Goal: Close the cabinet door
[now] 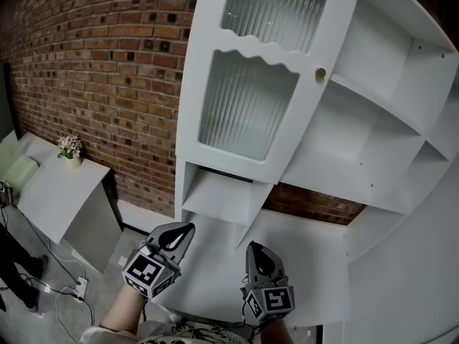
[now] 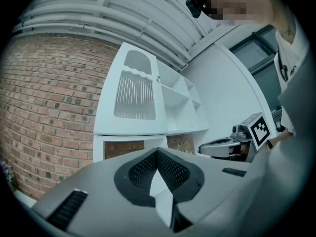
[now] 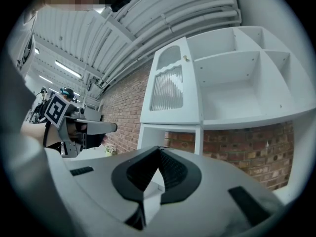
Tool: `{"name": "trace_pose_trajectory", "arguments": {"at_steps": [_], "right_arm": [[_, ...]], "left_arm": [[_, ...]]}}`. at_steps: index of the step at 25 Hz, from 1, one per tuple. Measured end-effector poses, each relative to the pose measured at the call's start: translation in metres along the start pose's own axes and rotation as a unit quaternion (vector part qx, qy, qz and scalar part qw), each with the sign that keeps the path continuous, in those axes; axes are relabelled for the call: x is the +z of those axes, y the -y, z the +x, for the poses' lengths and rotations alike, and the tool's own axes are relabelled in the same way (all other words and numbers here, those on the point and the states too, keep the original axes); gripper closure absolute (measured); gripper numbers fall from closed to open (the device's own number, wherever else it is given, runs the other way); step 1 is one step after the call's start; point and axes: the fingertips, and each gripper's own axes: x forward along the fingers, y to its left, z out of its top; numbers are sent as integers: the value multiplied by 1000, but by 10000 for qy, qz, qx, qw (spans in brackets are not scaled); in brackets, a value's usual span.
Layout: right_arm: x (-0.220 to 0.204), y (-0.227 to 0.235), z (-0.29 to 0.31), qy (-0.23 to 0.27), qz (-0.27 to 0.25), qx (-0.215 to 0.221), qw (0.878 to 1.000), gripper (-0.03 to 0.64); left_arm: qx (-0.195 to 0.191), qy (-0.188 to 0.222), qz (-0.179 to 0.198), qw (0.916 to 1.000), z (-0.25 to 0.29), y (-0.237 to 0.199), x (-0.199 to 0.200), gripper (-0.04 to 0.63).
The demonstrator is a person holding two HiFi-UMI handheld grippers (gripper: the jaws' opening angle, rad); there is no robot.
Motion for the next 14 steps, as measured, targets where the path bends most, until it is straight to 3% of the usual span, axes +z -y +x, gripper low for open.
{"name": "trace_pose_trajectory", "arguments": {"at_steps": [14], "right_arm": [[-11, 1, -5, -129, -19, -94, 9999, 611]], "left_arm": [[-166, -64, 25, 9998, 2, 9, -9, 586]]}}
